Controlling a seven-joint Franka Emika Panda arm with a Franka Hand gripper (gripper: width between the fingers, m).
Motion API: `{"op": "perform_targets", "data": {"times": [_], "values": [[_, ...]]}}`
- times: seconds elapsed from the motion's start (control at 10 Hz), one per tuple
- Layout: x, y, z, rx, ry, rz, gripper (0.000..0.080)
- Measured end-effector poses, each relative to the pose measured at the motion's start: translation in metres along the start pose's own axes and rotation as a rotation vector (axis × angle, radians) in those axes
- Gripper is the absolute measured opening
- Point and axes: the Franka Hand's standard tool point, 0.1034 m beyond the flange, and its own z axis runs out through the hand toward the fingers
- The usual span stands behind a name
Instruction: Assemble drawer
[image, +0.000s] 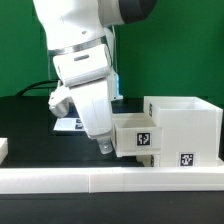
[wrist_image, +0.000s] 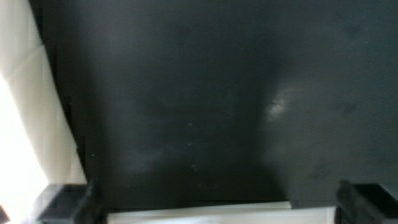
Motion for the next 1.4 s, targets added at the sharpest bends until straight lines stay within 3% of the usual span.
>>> {"op": "perform_targets", "data": {"times": [0.4, 0.7, 1.0, 1.2, 1.4], "values": [[0.009, 0.002, 0.003, -0.019, -0.007, -0.020, 0.0649], [0.015, -0.003, 0.004, 0.013, -0.029, 0.102, 0.0649], [0.013, -0.002, 0.005, 0.010, -0.030, 0.086, 0.0649], [0.027, 0.006, 0.005, -0.039, -0.032, -0.043, 0.0649], [0.027, 0.005, 0.007, -0.040, -0.031, -0.037, 0.0649]]}}
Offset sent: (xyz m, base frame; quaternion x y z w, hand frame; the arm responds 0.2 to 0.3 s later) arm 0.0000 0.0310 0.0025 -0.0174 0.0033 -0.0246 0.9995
